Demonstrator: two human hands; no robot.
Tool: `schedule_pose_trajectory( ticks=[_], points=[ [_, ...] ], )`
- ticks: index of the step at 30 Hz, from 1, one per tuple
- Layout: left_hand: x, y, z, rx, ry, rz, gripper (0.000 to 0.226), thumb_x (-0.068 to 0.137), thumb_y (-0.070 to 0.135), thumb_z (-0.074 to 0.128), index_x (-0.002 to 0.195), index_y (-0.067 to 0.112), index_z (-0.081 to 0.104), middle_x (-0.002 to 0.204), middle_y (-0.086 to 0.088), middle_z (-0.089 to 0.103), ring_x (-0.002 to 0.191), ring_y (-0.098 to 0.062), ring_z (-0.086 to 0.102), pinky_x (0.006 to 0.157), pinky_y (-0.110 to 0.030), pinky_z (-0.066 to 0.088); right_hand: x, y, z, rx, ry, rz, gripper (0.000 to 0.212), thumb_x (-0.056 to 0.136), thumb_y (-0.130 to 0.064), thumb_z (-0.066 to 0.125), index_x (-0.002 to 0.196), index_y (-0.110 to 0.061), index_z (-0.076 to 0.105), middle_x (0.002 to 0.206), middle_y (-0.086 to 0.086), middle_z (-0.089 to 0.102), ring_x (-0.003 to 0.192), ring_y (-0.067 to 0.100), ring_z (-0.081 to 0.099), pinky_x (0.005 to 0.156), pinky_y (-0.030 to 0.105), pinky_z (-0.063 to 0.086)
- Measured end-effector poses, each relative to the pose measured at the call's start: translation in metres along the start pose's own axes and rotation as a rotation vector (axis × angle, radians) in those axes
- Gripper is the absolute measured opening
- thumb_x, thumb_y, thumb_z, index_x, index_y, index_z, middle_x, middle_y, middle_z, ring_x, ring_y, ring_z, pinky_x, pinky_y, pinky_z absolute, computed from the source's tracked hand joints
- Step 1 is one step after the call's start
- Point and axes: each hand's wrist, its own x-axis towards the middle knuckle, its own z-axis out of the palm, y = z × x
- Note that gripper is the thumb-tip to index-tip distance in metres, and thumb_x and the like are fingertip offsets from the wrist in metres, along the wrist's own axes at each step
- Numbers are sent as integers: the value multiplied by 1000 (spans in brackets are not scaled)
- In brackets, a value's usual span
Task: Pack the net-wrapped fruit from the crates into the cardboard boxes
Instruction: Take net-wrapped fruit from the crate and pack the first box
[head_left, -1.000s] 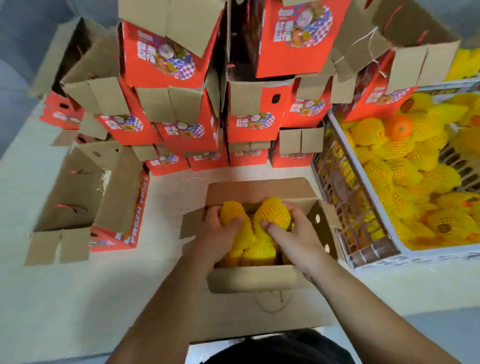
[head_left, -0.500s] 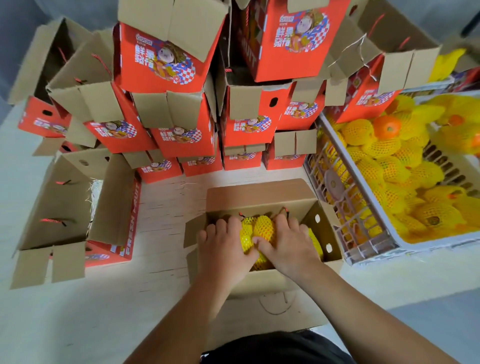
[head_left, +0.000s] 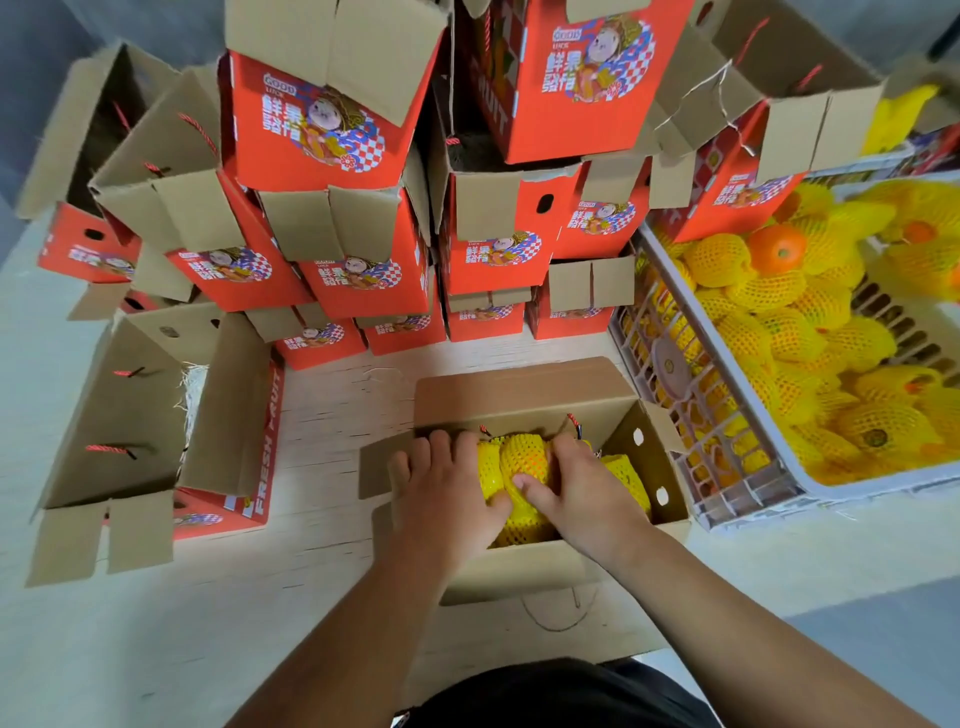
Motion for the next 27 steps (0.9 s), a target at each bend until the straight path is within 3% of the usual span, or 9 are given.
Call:
schedule_pose_trajectory(
  ticks=[3, 7, 10, 13, 15, 20, 22, 24, 27],
  points=[
    [4, 0, -10, -144, -56, -86, 79, 64, 79, 33, 134, 41, 36, 125, 5, 41, 123, -24, 39, 98, -43, 19, -6, 4, -5, 22, 18, -21, 39, 94, -59, 57, 104, -24, 45, 103, 0, 57, 94, 23, 58, 80, 41, 50],
    [-3, 19, -23, -377, 109, -98, 55, 82, 65, 34, 126, 37, 50, 124, 8, 46, 119, -21, 43, 103, -45, 31, -18, 12, -23, 149, 226, -131, 13, 98, -33, 57, 89, -24, 56, 80, -7, 60, 69, 11, 55, 61, 31, 39],
    [-1, 50, -31, -631, 213, 61, 32, 94, 44, 49, 115, 26, 64, 112, 7, 58, 110, -19, 54, 95, -45, 44, -21, 23, -48, 203, 312, -182, 8, 94, -16, 61, 90, -22, 60, 79, -8, 61, 66, 8, 54, 60, 27, 40],
    [8, 98, -39, -847, 180, 220, 18, 97, 30, 56, 109, 23, 67, 104, 12, 63, 98, -1, 57, 88, -31, 48, -21, 40, -75, 218, 415, -220, 9, 94, -10, 63, 93, -19, 62, 83, -6, 61, 73, 10, 57, 62, 20, 41],
    [17, 140, -42, -916, 145, 311, 14, 98, 23, 57, 108, 20, 68, 105, 9, 67, 99, -4, 60, 88, -30, 49, -21, 60, -95, 233, 460, -213, 6, 96, -11, 63, 95, -17, 63, 83, -5, 61, 73, 11, 58, 61, 21, 42],
    [42, 246, -40, -933, 122, 399, 14, 99, 5, 56, 104, 9, 69, 104, -4, 67, 103, -20, 60, 92, -40, 47, -22, 123, -153, 217, 529, -164, 16, 94, 1, 59, 99, -12, 66, 88, -5, 63, 76, 7, 51, 67, 5, 35],
    [53, 280, -35, -926, 117, 409, 13, 99, 5, 58, 104, 8, 70, 104, -5, 69, 101, -21, 62, 91, -43, 49, -20, 150, -176, 190, 526, -147, 14, 95, 0, 59, 100, -12, 66, 91, -1, 64, 82, 14, 56, 70, 12, 39],
    [65, 308, -30, -887, 130, 409, 14, 99, 11, 58, 105, 11, 71, 104, -2, 70, 99, -22, 64, 88, -44, 51, -10, 180, -197, 111, 464, -128, 16, 94, -4, 61, 107, -10, 66, 101, 7, 64, 95, 26, 60, 80, 33, 47],
    [79, 337, -18, -754, 234, 344, 18, 97, 15, 58, 108, 17, 72, 106, 1, 72, 101, -24, 66, 88, -47, 51, 14, 219, -221, -174, 221, -54, 52, 87, -11, 66, 138, -19, 56, 129, 12, 54, 117, 37, 53, 96, 45, 45]
  ],
)
